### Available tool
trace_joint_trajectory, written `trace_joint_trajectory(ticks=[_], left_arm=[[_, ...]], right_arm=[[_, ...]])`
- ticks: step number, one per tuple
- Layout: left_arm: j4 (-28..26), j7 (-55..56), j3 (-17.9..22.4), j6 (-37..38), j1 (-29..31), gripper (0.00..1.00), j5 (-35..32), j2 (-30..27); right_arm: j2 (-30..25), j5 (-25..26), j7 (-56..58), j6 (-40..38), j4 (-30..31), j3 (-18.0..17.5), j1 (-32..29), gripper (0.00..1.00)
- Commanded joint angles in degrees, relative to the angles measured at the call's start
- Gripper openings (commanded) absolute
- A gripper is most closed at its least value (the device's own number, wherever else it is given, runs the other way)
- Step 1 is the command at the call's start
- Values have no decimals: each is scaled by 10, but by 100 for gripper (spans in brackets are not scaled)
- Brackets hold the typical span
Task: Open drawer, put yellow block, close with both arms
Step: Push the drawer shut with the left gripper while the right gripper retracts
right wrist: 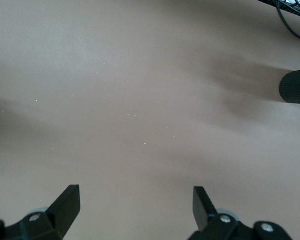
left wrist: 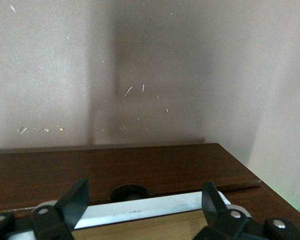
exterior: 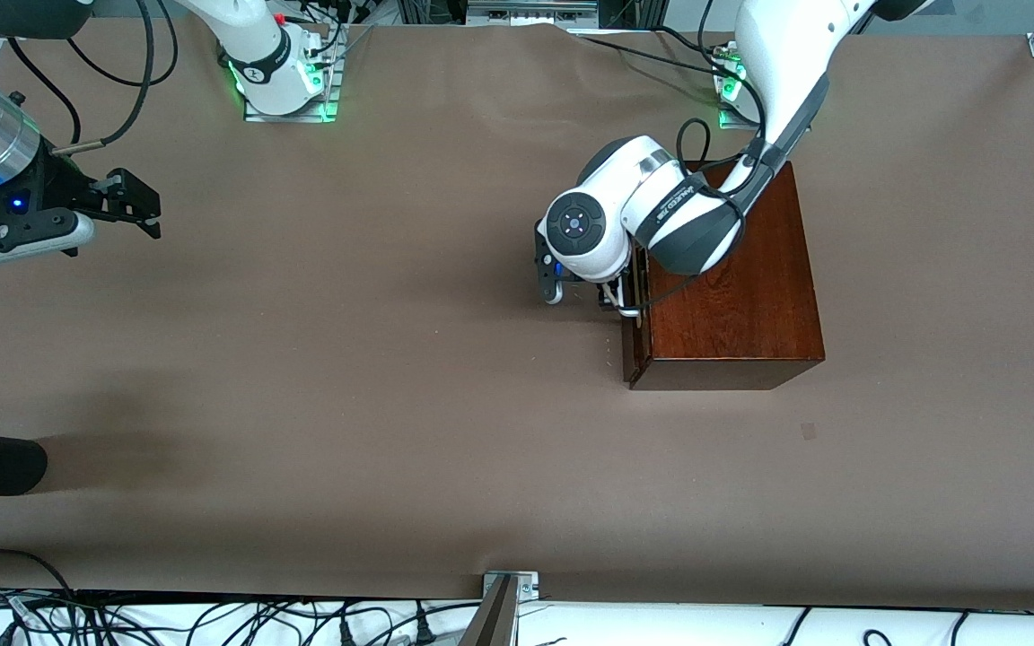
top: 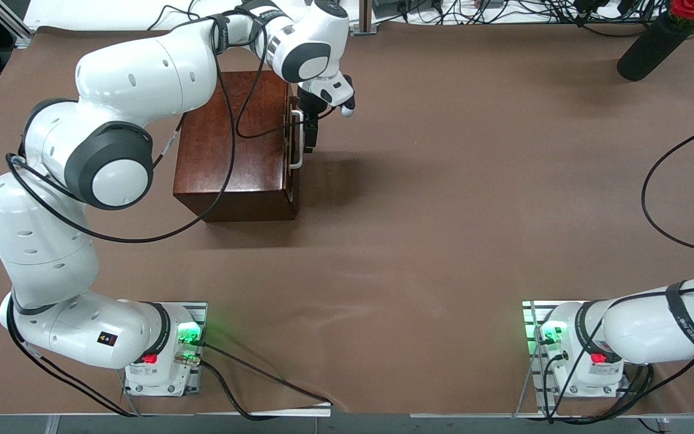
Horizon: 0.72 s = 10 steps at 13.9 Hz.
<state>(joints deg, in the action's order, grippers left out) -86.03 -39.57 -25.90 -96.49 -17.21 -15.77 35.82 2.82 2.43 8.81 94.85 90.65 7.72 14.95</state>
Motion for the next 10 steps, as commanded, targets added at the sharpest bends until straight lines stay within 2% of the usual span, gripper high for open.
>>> trace_joint_trajectory(ticks=[1,4,6,7,10], left_arm=[[-20,18,-1,6,-1,100,-19,-22],[1,66,-20,5,-1,100,-8,-30],[34,185,-39,6,-1,100,-7,-51],[54,224,-39,10,5,100,-7,-60],[96,236,-28,60,45,100,-12,-105]], right_arm=[[4,-1,-9,-1,-9,-4,-6,100],[8,-2,-9,2,-10,-3,-7,100],[8,-5,-9,2,-10,-3,-7,100],[8,-5,-9,1,-10,-3,-7,100],[8,-5,-9,0,-10,-3,-7,100]])
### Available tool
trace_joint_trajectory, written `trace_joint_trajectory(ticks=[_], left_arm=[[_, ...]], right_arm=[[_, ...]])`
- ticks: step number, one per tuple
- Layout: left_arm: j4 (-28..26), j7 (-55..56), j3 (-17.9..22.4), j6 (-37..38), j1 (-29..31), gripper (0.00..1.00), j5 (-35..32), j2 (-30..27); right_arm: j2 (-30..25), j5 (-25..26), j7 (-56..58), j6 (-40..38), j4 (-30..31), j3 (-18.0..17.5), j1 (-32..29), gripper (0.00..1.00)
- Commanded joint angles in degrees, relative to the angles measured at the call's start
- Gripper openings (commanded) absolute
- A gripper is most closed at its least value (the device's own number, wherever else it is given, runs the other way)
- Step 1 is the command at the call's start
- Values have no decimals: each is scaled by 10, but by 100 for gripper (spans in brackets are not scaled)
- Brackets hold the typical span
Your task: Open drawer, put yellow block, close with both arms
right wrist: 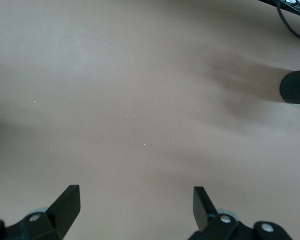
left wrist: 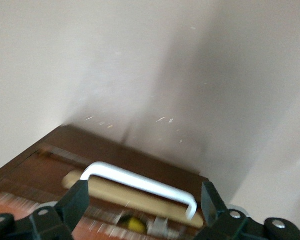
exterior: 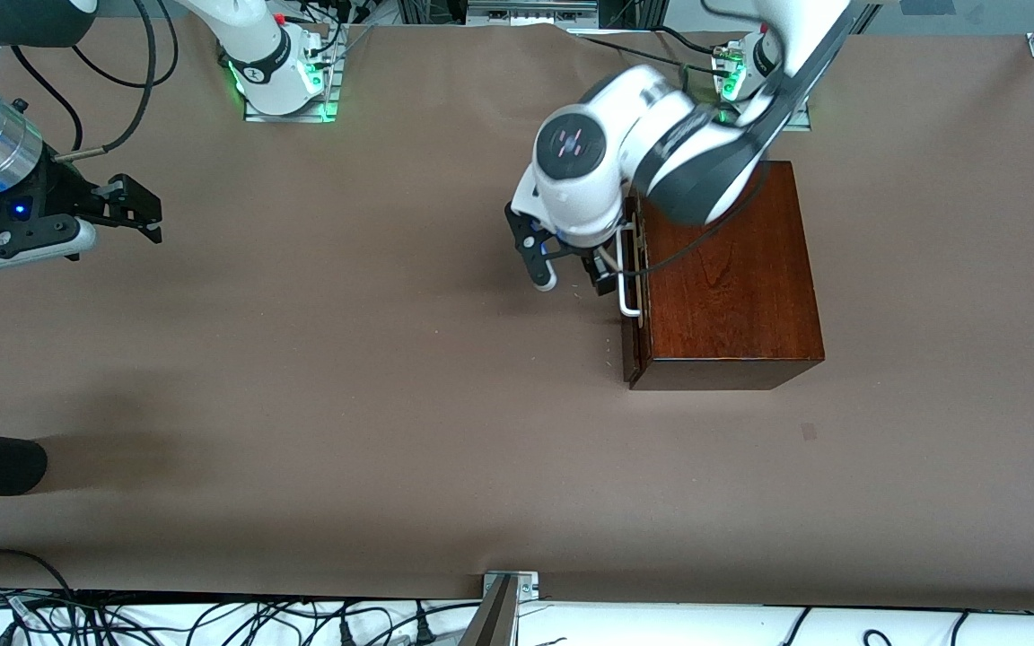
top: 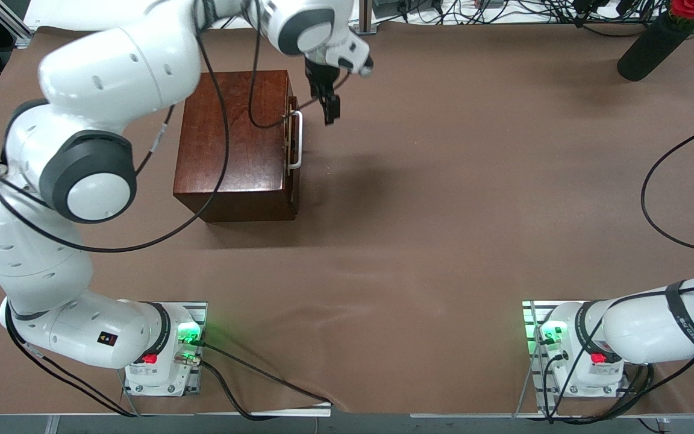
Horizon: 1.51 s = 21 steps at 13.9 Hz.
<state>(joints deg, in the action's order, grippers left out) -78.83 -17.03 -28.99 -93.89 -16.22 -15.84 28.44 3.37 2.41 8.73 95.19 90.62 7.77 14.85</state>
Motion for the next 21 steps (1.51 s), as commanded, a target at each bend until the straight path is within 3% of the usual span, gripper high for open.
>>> trace_joint_trajectory(ticks=[1,2,5,6,9,11,13,21], left_arm=[[51,8,4,55,69,100,-11,-43],[60,5,15,60,87,100,-9,-56],[54,12,120,14,99,100,46,-120],[34,23,139,-10,113,100,81,-141],[-77,118,147,-12,189,100,134,-231],[-141,227,204,-14,192,100,174,-292],[-164,292,229,-10,190,100,174,-301],[-186,290,285,-14,146,100,172,-304]], right_arm=[[2,-5,-8,-3,-10,-4,-6,100],[2,-5,-8,-3,-10,-4,-6,100],[2,-5,-8,-4,-9,-4,-6,100],[2,-5,-8,-4,-9,-4,-6,100],[2,-5,-8,-4,-9,-3,-6,100],[2,-5,-8,-4,-9,-3,-6,100],[2,-5,-7,-3,-10,-3,-6,100],[2,-5,-7,-4,-9,-3,-7,100]])
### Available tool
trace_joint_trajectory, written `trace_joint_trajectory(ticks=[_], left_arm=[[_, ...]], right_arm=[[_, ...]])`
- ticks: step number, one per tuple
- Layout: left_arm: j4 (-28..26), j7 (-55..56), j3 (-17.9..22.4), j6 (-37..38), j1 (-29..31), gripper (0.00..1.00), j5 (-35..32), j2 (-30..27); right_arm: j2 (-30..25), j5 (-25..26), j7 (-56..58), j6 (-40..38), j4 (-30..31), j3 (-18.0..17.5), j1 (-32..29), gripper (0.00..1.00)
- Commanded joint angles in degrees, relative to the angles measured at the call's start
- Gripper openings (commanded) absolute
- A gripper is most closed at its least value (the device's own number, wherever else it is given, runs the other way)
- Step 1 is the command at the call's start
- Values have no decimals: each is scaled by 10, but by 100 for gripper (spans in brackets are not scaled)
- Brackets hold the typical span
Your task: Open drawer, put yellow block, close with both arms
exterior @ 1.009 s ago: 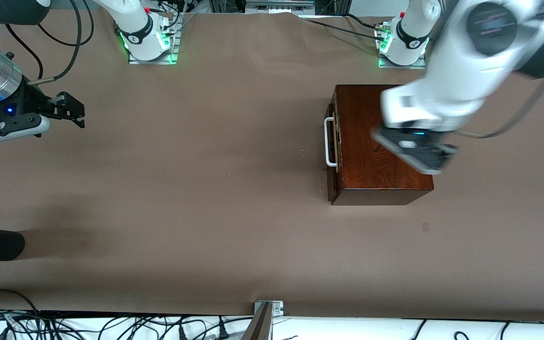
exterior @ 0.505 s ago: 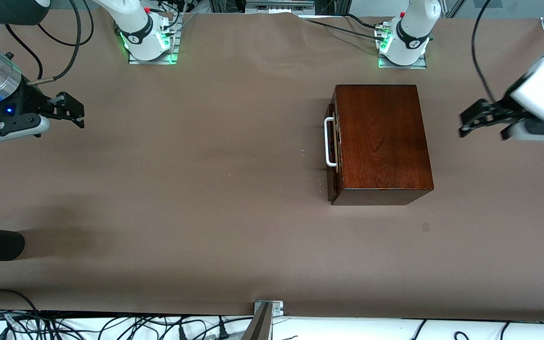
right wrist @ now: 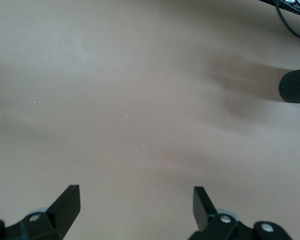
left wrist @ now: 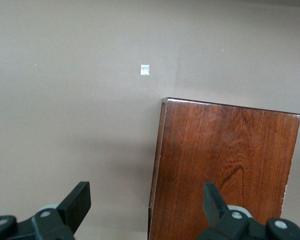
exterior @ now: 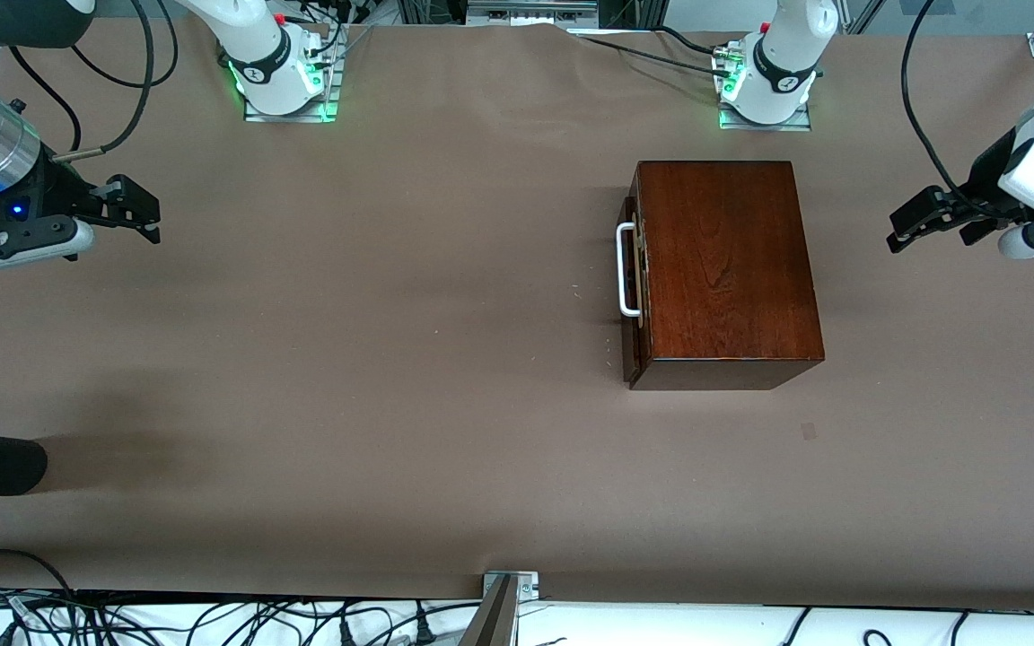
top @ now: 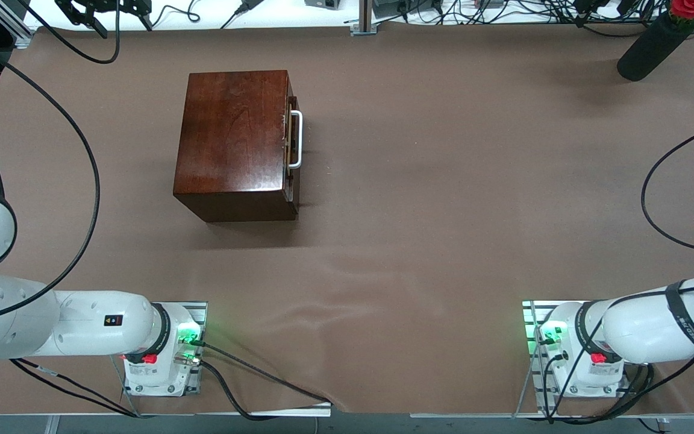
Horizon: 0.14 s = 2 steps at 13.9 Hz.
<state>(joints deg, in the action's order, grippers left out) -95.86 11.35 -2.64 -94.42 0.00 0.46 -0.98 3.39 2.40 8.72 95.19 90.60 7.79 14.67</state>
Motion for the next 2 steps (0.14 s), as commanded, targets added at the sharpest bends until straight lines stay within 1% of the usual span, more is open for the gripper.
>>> trace_joint_trajectory(ticks=[1,2], left_arm=[[-17,5,22,-9,-17,100,9,-10],[-17,3,22,-7,-17,100,9,-9]], right_arm=[[2,-5,-7,-5,-9,-3,-5,100],[2,-5,-7,-7,-9,-3,-5,100]])
